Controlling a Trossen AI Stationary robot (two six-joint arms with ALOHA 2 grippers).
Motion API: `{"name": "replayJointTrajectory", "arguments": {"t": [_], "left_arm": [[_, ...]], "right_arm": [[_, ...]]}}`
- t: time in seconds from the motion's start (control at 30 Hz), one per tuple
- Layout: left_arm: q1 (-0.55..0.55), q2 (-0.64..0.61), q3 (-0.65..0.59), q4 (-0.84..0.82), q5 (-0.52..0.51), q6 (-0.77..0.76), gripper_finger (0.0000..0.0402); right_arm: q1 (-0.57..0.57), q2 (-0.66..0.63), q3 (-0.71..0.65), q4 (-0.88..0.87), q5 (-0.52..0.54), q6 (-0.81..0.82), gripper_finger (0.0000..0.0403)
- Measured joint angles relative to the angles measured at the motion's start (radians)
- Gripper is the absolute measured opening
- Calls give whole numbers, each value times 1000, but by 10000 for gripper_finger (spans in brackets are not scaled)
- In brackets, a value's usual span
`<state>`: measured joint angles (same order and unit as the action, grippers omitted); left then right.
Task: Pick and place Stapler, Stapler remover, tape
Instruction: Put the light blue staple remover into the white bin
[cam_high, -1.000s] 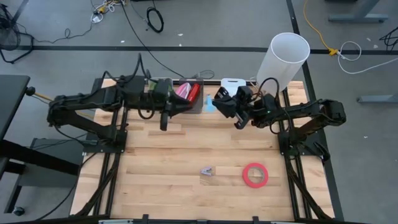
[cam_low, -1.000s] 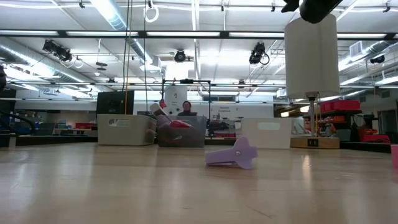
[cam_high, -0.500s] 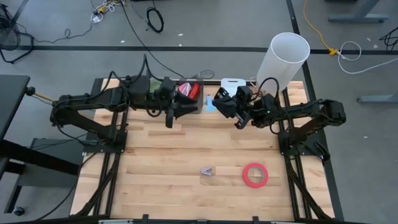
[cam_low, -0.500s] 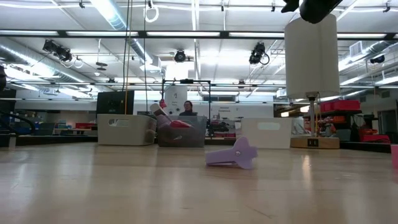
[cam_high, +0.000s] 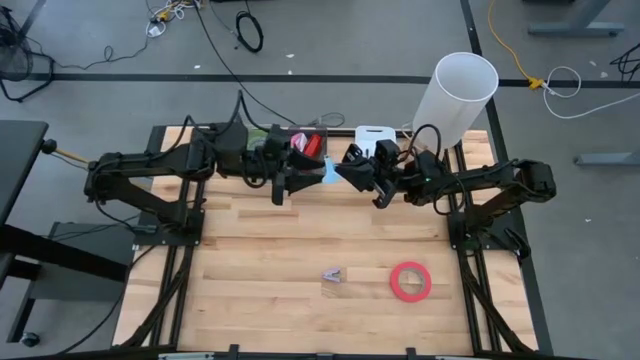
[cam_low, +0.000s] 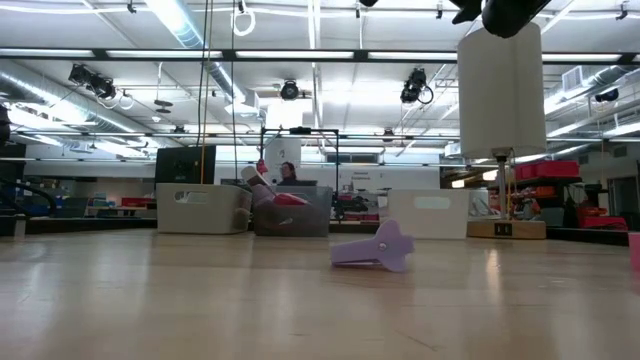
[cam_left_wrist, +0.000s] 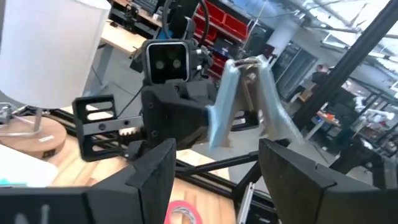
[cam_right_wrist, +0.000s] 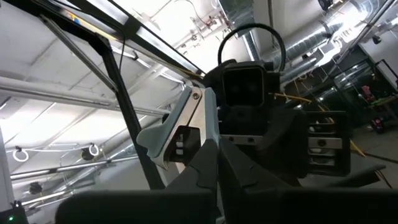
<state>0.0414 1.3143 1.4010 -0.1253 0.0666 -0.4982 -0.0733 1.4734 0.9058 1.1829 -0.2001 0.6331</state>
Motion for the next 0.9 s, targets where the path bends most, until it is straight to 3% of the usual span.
{"name": "replayJointTrajectory", "arguments": {"t": [0.3, 0.9], "left_arm": [[0, 16, 0, 2, 6, -17, 206], [0, 16, 0, 3, 7, 39, 113]], "right_arm": [[0, 0, 0, -4, 0, 3, 2], [0, 0, 0, -43, 0, 7, 2]]}}
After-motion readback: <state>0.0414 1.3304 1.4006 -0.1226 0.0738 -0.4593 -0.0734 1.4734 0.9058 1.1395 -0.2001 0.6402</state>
